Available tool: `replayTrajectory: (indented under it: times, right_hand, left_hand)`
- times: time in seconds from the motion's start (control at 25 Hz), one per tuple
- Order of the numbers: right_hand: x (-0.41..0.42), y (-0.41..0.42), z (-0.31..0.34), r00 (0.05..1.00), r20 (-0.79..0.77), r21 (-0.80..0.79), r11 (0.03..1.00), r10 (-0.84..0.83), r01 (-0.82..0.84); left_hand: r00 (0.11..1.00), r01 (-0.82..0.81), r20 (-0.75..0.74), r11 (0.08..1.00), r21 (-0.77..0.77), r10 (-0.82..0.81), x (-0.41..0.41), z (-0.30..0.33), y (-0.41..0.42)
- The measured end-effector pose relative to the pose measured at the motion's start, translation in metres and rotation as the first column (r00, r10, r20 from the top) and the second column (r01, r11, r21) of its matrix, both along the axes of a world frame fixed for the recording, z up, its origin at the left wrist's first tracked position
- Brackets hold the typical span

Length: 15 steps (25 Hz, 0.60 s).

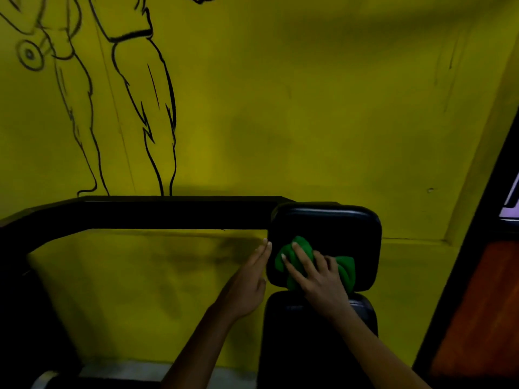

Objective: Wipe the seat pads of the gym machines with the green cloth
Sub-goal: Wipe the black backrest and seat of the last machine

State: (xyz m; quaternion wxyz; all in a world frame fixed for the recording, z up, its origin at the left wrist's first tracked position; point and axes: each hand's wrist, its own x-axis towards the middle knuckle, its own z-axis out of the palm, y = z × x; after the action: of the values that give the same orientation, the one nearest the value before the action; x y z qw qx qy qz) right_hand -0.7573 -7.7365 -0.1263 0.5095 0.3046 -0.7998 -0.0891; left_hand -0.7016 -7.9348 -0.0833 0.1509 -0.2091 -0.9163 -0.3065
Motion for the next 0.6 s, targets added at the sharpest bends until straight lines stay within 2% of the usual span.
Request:
replayTrajectory:
  times: [0.12, 0.16, 0.24, 0.28, 0.32, 0.44, 0.52, 0.6]
  right_hand:
    - [-0.007, 0.016, 0.028, 0.999, -0.002, 0.136, 0.990, 0.047, -0.046]
    - [-0.013, 0.019, 0.046, 1.000, -0.006, 0.089, 0.996, 0.005, -0.004]
    - [-0.026, 0.020, 0.079, 0.993, 0.033, -0.153, 0.981, -0.116, 0.120]
    - [-0.029, 0.018, 0.083, 0.987, 0.055, -0.226, 0.961, -0.149, 0.157]
    - [-0.028, 0.017, 0.075, 0.987, 0.049, -0.235, 0.959, -0.150, 0.158]
    - [-0.012, 0.027, 0.010, 0.999, -0.018, -0.065, 0.997, -0.043, 0.042]
    - [-0.001, 0.043, -0.016, 0.999, -0.009, 0.078, 0.996, 0.038, -0.037]
    - [-0.005, 0.058, -0.005, 0.997, 0.011, 0.201, 0.977, 0.074, -0.075]
  left_hand:
    - [0.997, 0.047, -0.053, 0.998, -0.038, -0.049, 0.000, 0.030, 0.003]
    - [0.994, 0.044, -0.094, 0.997, -0.068, -0.051, -0.005, 0.042, 0.005]
    - [0.986, -0.020, -0.168, 0.985, -0.173, -0.010, -0.023, 0.062, 0.011]
    - [0.982, -0.064, -0.191, 0.963, -0.263, 0.014, -0.033, 0.068, 0.014]
    - [0.981, -0.102, -0.194, 0.923, -0.371, 0.030, -0.044, 0.067, 0.018]
    - [0.952, -0.207, -0.304, 0.818, -0.536, 0.042, -0.071, 0.050, 0.019]
    - [0.917, -0.266, -0.398, 0.799, -0.539, 0.037, -0.080, 0.042, 0.016]
    - [0.902, -0.279, -0.431, 0.805, -0.524, 0.033, -0.082, 0.038, 0.017]
